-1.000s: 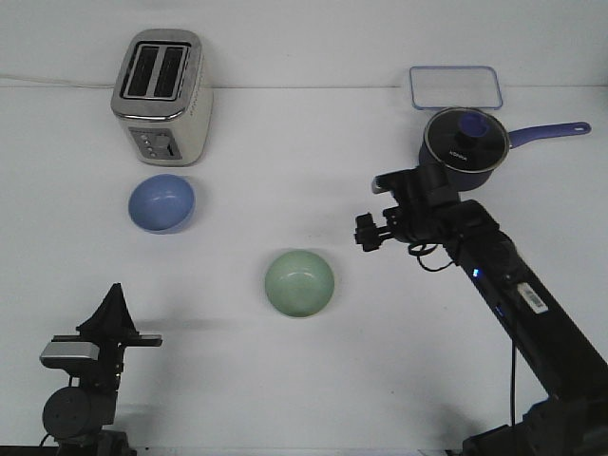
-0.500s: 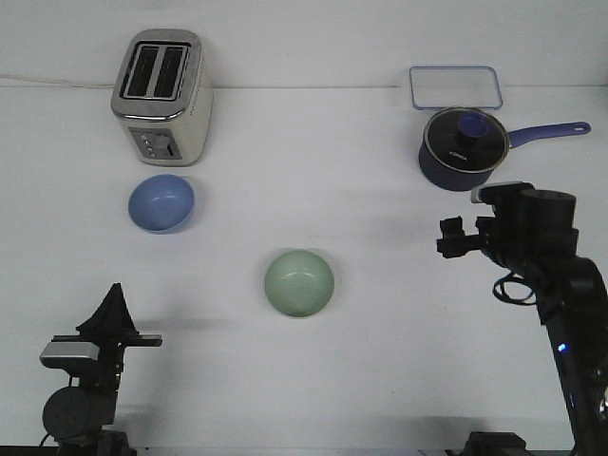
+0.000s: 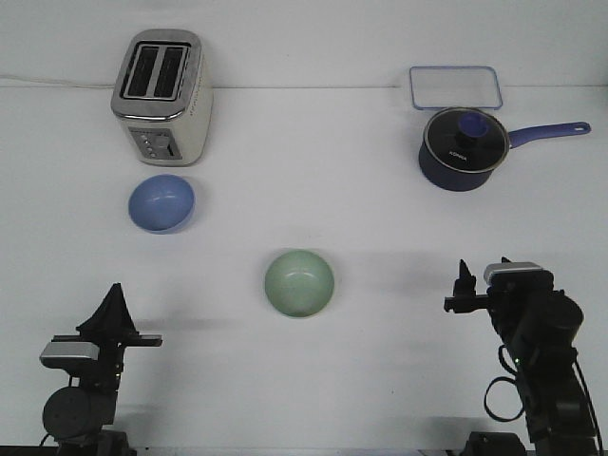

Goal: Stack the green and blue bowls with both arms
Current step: 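Open the right gripper and retract it back to rest, then reach the left gripper forward to the rim of the blue bowl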

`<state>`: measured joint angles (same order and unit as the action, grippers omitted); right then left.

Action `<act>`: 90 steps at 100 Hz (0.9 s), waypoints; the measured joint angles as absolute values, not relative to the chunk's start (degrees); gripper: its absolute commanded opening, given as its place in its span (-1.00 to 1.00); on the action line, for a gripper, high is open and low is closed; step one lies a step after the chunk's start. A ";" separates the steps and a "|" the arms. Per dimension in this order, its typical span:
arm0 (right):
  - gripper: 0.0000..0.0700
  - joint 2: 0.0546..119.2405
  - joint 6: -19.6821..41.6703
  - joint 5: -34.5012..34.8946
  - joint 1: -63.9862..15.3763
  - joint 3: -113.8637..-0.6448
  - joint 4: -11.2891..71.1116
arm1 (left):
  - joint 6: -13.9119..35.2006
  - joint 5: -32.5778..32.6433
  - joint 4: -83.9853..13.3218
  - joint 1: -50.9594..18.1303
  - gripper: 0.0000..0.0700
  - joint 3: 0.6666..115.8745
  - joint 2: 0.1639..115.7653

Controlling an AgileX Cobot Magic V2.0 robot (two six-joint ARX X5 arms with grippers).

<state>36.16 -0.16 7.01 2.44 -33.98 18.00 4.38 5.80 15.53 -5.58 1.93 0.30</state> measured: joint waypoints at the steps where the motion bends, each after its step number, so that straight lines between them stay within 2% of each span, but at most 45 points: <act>1: 0.40 35.66 -0.16 7.01 2.35 -33.54 17.67 | 4.38 5.82 15.53 -5.58 -0.97 1.93 0.30; 25: 0.40 28.29 0.23 6.07 1.50 -30.24 14.87 | 4.38 5.82 15.49 -5.58 -0.97 1.93 0.30; 90: 0.40 28.03 0.23 6.00 1.50 -30.22 13.91 | 4.38 5.80 15.49 -5.58 -0.97 1.93 0.30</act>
<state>28.03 0.23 6.00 1.50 -30.22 13.91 4.38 5.80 15.49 -5.58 1.93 0.30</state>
